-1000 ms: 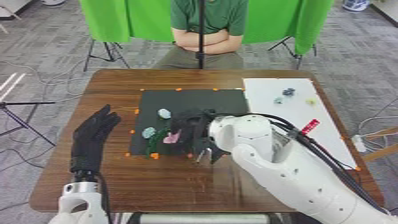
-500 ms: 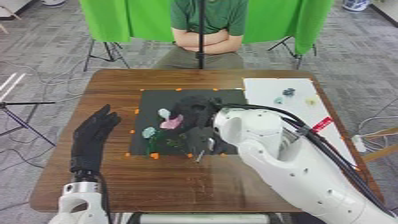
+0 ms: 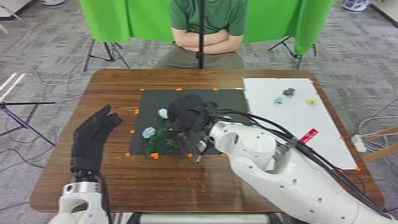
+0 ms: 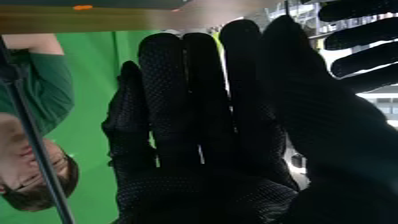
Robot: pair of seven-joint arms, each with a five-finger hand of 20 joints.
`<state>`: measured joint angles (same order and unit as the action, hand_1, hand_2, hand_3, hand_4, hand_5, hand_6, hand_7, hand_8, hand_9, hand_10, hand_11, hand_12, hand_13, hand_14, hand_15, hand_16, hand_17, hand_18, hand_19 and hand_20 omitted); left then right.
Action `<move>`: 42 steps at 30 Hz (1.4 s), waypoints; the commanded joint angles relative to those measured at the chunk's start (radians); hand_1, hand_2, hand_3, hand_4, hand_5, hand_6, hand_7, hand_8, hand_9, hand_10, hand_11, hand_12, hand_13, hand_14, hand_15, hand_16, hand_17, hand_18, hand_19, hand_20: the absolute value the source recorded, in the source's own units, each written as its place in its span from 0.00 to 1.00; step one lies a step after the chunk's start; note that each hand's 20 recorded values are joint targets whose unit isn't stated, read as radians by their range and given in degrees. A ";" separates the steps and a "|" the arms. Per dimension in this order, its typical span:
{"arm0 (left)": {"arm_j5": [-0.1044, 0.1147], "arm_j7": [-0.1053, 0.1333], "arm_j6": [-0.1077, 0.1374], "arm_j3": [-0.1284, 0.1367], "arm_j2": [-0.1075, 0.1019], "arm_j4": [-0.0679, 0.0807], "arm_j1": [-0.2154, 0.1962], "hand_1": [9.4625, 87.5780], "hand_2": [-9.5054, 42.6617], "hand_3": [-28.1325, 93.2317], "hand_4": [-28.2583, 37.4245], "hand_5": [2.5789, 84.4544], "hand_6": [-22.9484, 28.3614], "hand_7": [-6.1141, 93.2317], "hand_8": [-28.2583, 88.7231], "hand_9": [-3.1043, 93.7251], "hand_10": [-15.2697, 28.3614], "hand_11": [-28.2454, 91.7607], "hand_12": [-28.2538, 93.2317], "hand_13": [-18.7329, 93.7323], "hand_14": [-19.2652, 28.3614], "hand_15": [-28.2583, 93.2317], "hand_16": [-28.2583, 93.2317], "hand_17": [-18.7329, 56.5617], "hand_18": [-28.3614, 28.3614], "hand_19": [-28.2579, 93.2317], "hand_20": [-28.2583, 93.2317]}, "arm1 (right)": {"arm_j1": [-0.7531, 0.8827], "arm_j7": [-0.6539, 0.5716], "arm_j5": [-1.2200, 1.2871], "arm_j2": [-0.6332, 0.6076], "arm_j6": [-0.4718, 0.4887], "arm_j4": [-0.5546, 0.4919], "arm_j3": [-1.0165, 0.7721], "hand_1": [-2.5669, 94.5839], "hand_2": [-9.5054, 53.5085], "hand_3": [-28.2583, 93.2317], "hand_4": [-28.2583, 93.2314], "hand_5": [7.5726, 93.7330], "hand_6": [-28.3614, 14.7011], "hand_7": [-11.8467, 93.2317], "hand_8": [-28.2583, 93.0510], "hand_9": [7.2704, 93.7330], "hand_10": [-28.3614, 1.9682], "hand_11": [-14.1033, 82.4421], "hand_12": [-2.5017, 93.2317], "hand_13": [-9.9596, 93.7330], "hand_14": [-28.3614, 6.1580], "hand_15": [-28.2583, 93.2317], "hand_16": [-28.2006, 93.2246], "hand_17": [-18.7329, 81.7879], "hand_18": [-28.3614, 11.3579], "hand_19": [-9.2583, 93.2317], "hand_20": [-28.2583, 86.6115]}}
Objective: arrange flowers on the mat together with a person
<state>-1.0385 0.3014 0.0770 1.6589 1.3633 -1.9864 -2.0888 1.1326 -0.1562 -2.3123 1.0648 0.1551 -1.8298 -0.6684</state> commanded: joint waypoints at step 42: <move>-0.027 -0.021 -0.052 -0.019 0.005 0.021 0.013 0.21 0.19 0.80 0.14 0.56 0.53 0.19 0.19 0.51 0.66 0.39 0.35 0.49 0.80 0.42 0.25 0.34 0.74 0.32 0.39 | 0.946 0.388 1.131 0.354 -0.154 -0.227 -1.102 0.07 0.22 0.89 0.09 0.39 0.67 0.21 0.17 0.39 0.47 0.19 0.17 0.37 0.45 0.28 0.40 0.34 0.36 0.16 0.46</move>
<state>-1.0455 0.2924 0.0488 1.6503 1.3689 -1.9821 -2.0812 2.0834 0.2055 -1.1916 1.4079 -0.0160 -2.0459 -1.7452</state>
